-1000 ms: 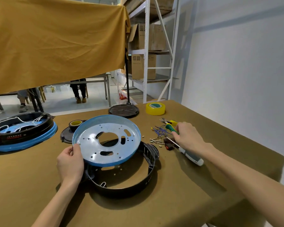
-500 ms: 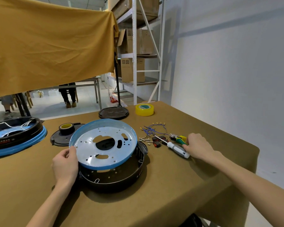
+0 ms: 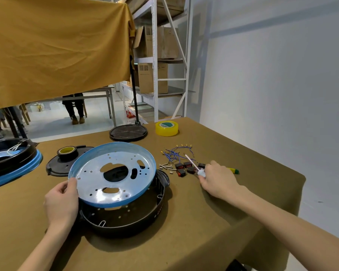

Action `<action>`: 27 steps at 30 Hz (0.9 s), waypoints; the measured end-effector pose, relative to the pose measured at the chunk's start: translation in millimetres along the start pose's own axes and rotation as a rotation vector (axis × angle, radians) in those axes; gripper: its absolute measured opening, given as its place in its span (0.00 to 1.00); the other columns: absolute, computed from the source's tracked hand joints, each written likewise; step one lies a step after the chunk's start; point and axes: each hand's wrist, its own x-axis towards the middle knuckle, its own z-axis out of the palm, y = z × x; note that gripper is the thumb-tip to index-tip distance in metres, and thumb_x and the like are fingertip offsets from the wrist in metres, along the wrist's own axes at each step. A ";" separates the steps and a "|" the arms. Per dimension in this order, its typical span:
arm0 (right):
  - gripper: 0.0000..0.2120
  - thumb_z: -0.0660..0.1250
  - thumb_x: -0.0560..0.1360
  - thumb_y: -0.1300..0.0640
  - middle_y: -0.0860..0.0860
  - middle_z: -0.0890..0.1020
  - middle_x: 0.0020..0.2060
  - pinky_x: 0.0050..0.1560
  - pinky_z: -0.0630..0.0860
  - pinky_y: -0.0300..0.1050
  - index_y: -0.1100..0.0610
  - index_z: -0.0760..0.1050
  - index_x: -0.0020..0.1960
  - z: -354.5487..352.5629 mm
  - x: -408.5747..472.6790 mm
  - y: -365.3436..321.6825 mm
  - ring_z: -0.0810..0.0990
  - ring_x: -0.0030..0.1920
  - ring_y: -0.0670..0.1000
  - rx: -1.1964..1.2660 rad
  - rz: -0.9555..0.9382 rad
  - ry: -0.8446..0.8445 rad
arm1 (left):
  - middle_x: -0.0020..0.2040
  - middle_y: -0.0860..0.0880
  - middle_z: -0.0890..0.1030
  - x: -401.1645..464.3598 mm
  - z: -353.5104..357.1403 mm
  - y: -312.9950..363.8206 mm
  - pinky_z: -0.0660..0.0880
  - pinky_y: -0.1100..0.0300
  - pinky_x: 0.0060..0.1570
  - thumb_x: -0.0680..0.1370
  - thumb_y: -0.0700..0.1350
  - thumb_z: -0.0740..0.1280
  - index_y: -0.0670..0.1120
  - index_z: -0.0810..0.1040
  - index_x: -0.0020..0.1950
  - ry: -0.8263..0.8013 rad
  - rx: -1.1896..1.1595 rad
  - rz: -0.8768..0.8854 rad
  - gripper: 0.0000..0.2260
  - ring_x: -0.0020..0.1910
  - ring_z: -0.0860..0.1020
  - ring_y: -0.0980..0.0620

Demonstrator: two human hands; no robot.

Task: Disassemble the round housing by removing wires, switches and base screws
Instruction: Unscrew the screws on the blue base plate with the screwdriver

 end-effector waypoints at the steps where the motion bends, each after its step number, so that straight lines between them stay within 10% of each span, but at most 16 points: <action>1: 0.15 0.61 0.80 0.46 0.51 0.70 0.41 0.34 0.65 0.47 0.53 0.66 0.39 -1.2 -4.7 5.1 0.75 0.39 0.56 -0.019 0.024 0.003 | 0.43 0.42 0.81 -0.8 0.0 0.5 0.72 0.55 0.36 0.84 0.50 0.62 0.41 0.81 0.58 0.004 0.002 -0.004 0.14 0.46 0.79 0.38; 8: 0.22 0.57 0.77 0.31 0.51 0.73 0.48 0.52 0.69 0.51 0.49 0.75 0.46 -4.9 -10.4 29.6 0.74 0.51 0.55 0.140 0.057 -0.081 | 0.50 0.38 0.82 -1.3 -2.5 2.9 0.71 0.58 0.34 0.84 0.50 0.62 0.39 0.80 0.63 -0.008 0.004 -0.012 0.17 0.47 0.77 0.41; 13: 0.28 0.56 0.80 0.35 0.56 0.75 0.66 0.65 0.68 0.55 0.51 0.69 0.72 -8.1 7.9 47.5 0.74 0.64 0.58 0.150 0.104 -0.261 | 0.49 0.39 0.82 -2.8 -2.7 5.3 0.71 0.57 0.33 0.84 0.51 0.62 0.39 0.79 0.65 -0.003 0.014 -0.025 0.18 0.47 0.78 0.41; 24: 0.22 0.56 0.82 0.40 0.57 0.76 0.60 0.59 0.71 0.53 0.55 0.74 0.63 -3.3 -9.0 17.0 0.76 0.58 0.59 -0.017 0.160 -0.010 | 0.49 0.42 0.81 -7.5 -5.1 12.4 0.72 0.57 0.35 0.84 0.50 0.62 0.39 0.78 0.66 -0.007 0.007 -0.063 0.18 0.47 0.78 0.43; 27: 0.18 0.61 0.81 0.40 0.51 0.79 0.53 0.49 0.76 0.47 0.53 0.76 0.59 -16.7 -8.3 -27.9 0.77 0.48 0.50 0.433 0.004 0.111 | 0.50 0.41 0.81 -8.7 -6.4 12.4 0.73 0.58 0.37 0.84 0.49 0.63 0.37 0.79 0.64 0.035 0.023 -0.068 0.17 0.48 0.78 0.43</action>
